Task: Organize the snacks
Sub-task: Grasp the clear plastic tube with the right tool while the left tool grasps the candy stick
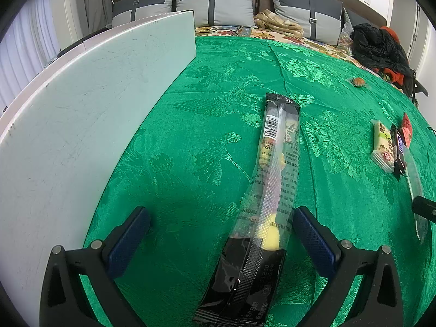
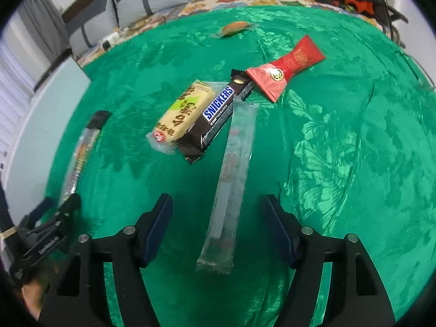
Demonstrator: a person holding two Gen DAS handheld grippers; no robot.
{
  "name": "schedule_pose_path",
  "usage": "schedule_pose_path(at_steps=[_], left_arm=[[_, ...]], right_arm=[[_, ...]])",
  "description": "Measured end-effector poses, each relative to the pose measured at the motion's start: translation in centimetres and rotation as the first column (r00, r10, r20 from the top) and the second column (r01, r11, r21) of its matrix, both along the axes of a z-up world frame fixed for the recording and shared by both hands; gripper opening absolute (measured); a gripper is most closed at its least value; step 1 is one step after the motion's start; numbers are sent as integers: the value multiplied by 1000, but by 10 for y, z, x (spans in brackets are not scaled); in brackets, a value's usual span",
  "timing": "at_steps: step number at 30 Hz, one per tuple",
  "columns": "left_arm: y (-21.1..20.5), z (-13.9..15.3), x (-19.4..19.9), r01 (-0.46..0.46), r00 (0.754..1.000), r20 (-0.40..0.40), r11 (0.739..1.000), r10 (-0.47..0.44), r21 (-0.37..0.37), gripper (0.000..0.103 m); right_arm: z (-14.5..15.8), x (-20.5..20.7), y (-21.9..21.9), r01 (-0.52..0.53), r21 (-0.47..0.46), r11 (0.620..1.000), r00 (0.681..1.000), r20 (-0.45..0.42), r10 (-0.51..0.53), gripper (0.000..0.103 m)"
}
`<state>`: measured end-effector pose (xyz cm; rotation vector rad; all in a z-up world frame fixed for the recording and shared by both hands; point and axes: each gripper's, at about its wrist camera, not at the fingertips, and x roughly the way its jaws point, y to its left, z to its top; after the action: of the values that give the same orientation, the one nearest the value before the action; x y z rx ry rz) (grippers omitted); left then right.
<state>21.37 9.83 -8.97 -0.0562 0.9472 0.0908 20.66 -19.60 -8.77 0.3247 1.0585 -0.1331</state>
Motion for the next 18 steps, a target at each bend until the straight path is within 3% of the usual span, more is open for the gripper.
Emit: schedule_pose_path(at_steps=[2, 6, 10, 13, 15, 16, 17, 18], left_arm=[[0, 0, 0, 0, 1000, 0, 1000, 0, 0, 103], [0, 0, 3, 12, 1000, -24, 1000, -12, 0, 103], [-6, 2, 36, 95, 977, -190, 995, -97, -15, 103], [-19, 4, 49, 149, 962, -232, 989, -142, 11, 100], [-28, 6, 47, 189, 958, -228, 981, -176, 36, 93], [-30, 6, 45, 201, 957, -222, 979, -189, 34, 87], [-31, 7, 43, 204, 957, -212, 979, -196, 16, 83], [-29, 8, 41, 203, 959, -199, 979, -202, -15, 72]], right_arm=[[1, -14, -8, 3, 68, 998, 999, 54, -7, 72], [2, -34, -21, 13, 117, 993, 996, 86, -24, 71], [10, -23, -26, 19, 47, 999, 999, 29, -21, 71], [20, 5, -25, 21, 12, 1000, 1000, -2, -21, 69], [17, 19, -34, 53, 44, 998, 997, -62, -50, 62], [14, 27, -36, 61, 69, 996, 993, -104, -53, 47], [11, 33, -33, 42, 55, 998, 989, -146, -33, 40], [8, 37, -28, 19, 39, 999, 984, -176, -12, 41]])
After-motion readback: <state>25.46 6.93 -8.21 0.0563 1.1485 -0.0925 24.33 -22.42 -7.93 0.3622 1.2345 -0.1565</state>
